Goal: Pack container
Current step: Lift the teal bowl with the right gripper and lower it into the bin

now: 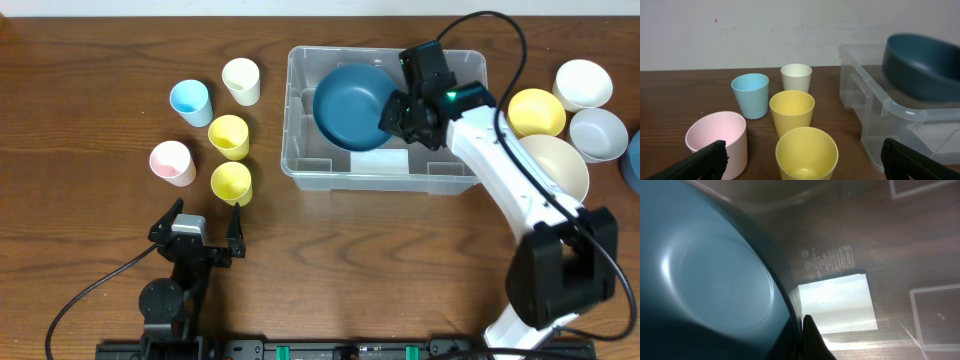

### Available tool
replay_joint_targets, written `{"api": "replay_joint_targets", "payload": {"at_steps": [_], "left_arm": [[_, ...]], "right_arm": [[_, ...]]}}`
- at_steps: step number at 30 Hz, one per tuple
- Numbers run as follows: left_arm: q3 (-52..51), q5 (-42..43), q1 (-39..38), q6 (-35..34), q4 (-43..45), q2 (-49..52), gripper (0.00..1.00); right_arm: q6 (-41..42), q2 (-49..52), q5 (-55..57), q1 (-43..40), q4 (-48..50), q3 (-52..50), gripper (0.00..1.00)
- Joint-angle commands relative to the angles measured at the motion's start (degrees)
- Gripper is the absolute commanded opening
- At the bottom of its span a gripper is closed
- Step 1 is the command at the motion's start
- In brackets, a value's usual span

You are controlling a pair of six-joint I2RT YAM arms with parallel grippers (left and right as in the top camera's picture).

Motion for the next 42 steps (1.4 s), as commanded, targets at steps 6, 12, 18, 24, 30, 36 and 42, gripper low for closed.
{"api": "replay_joint_targets", "payload": {"at_steps": [6,12,18,24,30,36,42], "left_arm": [[-1.01,0.83,0.24,0.76,-1.86,-0.35,0.98],[-1.01,0.83,0.24,0.79,-1.86,-0.35,0.98],[-1.01,0.83,0.24,0.79,-1.86,-0.35,0.98],[-1.01,0.83,0.24,0.79,-1.86,-0.35,0.98],[-1.01,0.83,0.24,0.79,-1.86,-0.35,0.98],[-1.01,0.83,0.24,0.79,-1.86,-0.35,0.98],[-1.01,0.83,0.24,0.76,-1.86,-0.35,0.98]], "right_arm": [[2.4,5.14,-1.73,0.35,0.7,1.86,0.01],[2.4,7.21,-3.89,0.37,1.29,1.81,0.02],[2.4,8.63,-4.68,0.61,2.19,1.81,0.04],[2.34,8.68,-4.66,1.62,2.75,1.81,0.25],[2.34,8.68,-4.68,2.36,3.21,1.81,0.3],[2.34,8.68,-4.68,2.8,2.99,1.81,0.3],[1.4,8.24,-4.57,2.62,3.21,1.86,0.4]]}}
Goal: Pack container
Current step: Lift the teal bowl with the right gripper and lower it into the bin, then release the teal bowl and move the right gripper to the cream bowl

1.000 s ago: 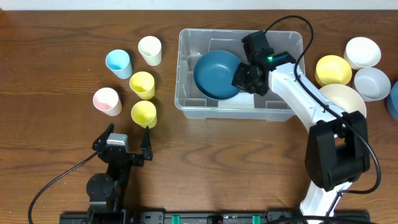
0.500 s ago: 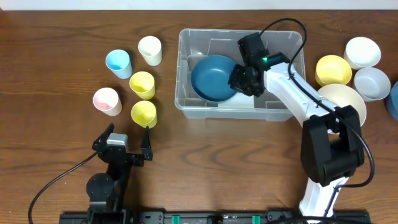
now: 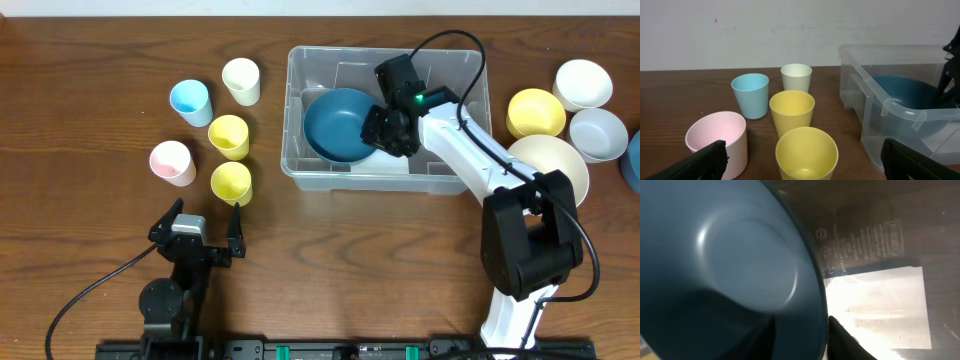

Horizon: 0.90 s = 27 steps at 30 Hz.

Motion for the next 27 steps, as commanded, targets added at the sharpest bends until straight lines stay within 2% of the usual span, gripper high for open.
{"api": "replay_joint_targets", "payload": {"at_steps": [1,9,11,13,15,19,23,27], "left_arm": [[-1.01,0.83,0.24,0.79,-1.86,-0.35,0.98],[-1.01,0.83,0.24,0.79,-1.86,-0.35,0.98],[-1.01,0.83,0.24,0.79,-1.86,-0.35,0.98],[-1.01,0.83,0.24,0.79,-1.86,-0.35,0.98],[-1.01,0.83,0.24,0.76,-1.88,-0.35,0.98],[-1.01,0.83,0.24,0.79,-1.88,-0.35,0.98],[-1.01,0.83,0.24,0.79,-1.86,-0.35,0.98],[-1.01,0.83,0.24,0.79,-1.88,-0.35,0.98]], "right_arm": [[-1.33,-0.68,0.31,0.24,0.46,1.68,0.41],[-4.52,-7.17,0.46,-3.41,-5.25,9.4,0.52],[-6.69,-9.4,0.61,-4.7,-7.91,12.52,0.64],[-7.91,-12.02,3.26,-7.02,-12.17,16.0,0.86],[-7.85,-14.43,7.78,-10.38,-17.16,18.78,0.98],[-7.85,-18.93,10.99,-22.43,-25.2,20.06,0.99],[-7.93,-19.23,10.64,-34.95,-33.31,19.61,0.99],[-8.61,-18.97,10.78,-42.01,-36.44,15.93,0.99]]}}
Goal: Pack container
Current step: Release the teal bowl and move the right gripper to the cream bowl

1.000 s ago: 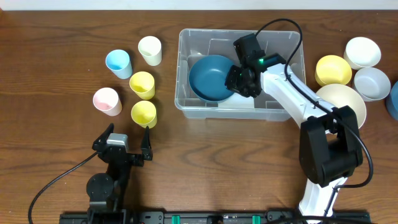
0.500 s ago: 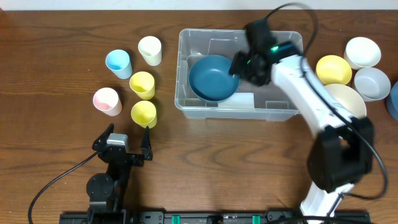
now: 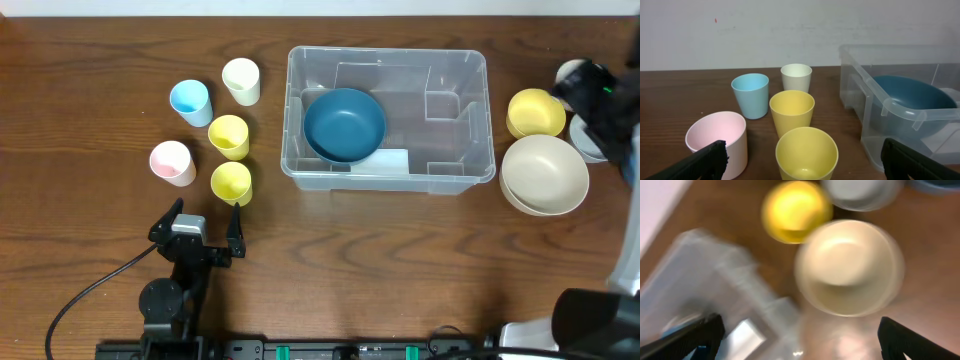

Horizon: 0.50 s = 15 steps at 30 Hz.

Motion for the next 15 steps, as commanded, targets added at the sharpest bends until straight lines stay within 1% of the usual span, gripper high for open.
{"api": "replay_joint_targets", "payload": {"at_steps": [1,5,11,15], "left_arm": [[-1.01,0.83,0.24,0.76,-1.86,-0.35,0.98],[-1.01,0.83,0.24,0.76,-1.86,-0.35,0.98],[-1.01,0.83,0.24,0.76,-1.86,-0.35,0.98],[-1.01,0.83,0.24,0.79,-1.88,-0.35,0.98]], "right_arm": [[-1.38,0.92,0.52,-4.11,-1.09,-3.96,0.98],[-1.44,0.92,0.55,-8.33,-0.44,-10.1,0.97],[-3.06,0.94,0.55,-12.35,7.17,-22.4,0.97],[-3.06,0.94,0.33,-13.03,11.61,-28.22,0.98]]}}
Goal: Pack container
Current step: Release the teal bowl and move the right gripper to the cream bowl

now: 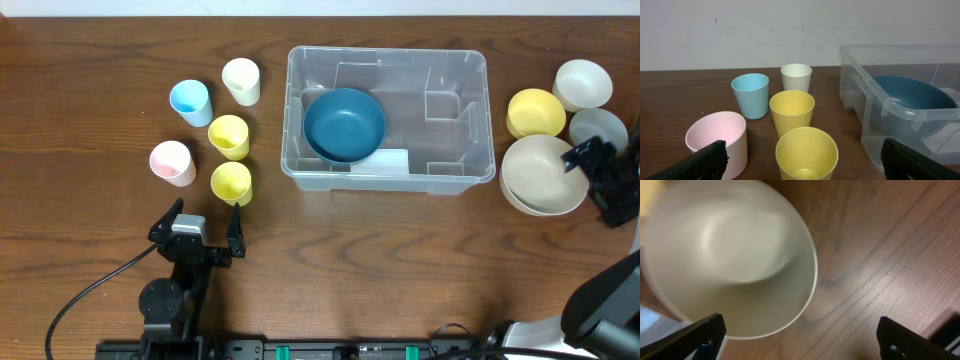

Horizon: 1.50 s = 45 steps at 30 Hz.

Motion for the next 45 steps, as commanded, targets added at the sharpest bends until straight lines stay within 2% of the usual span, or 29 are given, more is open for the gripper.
{"api": "replay_joint_targets", "payload": {"at_steps": [1,12,16,19,21,22,25,31,39,45], "left_arm": [[-1.01,0.85,0.24,0.79,-1.88,-0.35,0.98],[-1.01,0.85,0.24,0.79,-1.86,-0.35,0.98],[-1.01,0.85,0.24,0.79,-1.86,-0.35,0.98],[-1.01,0.85,0.24,0.79,-1.86,-0.35,0.98],[-1.01,0.85,0.24,0.79,-1.86,-0.35,0.98],[-1.01,0.85,0.24,0.76,-1.86,-0.35,0.98],[-1.01,0.85,0.24,0.76,-1.86,-0.35,0.98],[-1.01,0.85,0.24,0.79,-1.86,-0.35,0.98],[-1.01,0.85,0.24,0.79,-1.86,-0.35,0.98],[-1.01,0.85,0.24,0.79,-1.88,-0.35,0.98]], "right_arm": [[-1.11,0.15,0.26,-0.59,2.36,-3.67,0.98],[-2.03,0.48,0.26,-0.7,16.26,-16.76,0.98],[-2.01,0.48,0.31,-0.79,19.26,-19.71,0.94],[-2.03,0.48,0.55,-1.2,19.85,-20.24,0.78],[-2.03,0.48,0.55,-1.55,19.87,-20.26,0.74],[-2.05,0.48,0.59,-1.79,19.85,-20.26,0.68],[-2.64,0.48,1.18,-2.95,19.47,-20.26,0.43],[-2.69,0.48,2.01,-6.58,18.01,-20.26,0.03],[-2.64,-1.38,-1.46,-13.2,13.99,-18.82,0.01],[-2.78,-9.14,-13.27,-18.4,5.18,-7.1,0.01]]}}
